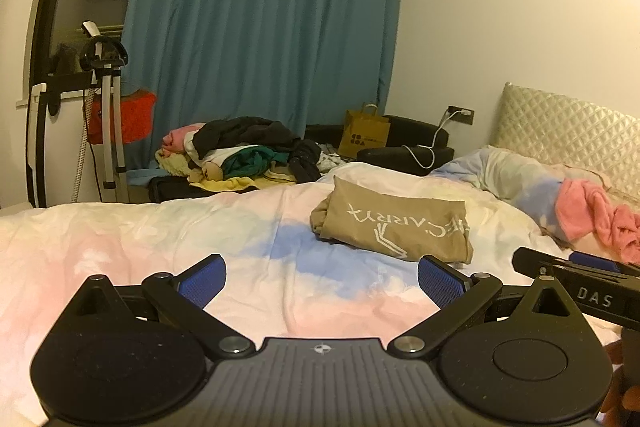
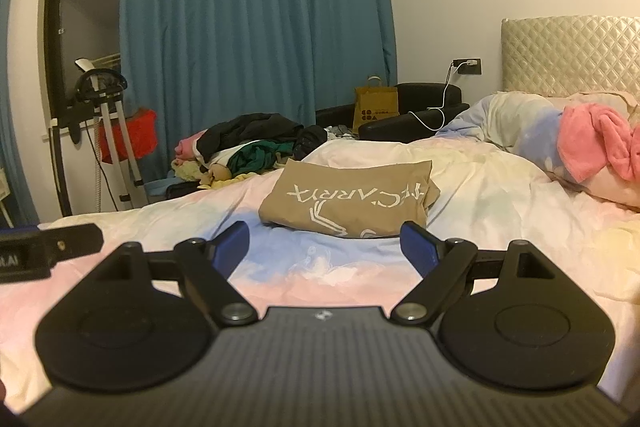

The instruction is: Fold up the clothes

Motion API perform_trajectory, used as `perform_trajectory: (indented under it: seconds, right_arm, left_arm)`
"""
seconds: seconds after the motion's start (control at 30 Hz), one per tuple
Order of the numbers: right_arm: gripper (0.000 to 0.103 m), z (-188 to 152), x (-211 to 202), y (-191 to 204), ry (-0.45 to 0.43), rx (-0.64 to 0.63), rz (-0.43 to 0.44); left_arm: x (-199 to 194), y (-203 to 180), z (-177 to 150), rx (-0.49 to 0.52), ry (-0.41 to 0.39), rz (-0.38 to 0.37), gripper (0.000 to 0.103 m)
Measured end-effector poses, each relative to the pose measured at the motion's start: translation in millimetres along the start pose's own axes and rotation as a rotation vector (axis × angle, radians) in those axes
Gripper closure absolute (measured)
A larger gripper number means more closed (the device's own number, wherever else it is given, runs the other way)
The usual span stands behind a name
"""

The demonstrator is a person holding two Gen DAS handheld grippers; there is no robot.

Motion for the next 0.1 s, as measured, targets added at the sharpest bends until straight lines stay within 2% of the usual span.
perform_trajectory:
  seconds: [0.1]
  right_arm:
    - [0.019, 0.2, -1.3, 0.9, -0.005, -0.006, -0.004]
  left_arm:
    - [-0.5, -1.0, -0.3, 0.004, 0.002, 0.004, 0.0]
Point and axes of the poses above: each gripper's, at about its wrist camera, not at the fingertips, and x roughly the way its jaws point, y to its left, z to its top, the point moved 8 cm from there along x, roughly the way its jaws point, and after that the axes turned 10 degrees about x, right-handed, at the moved point
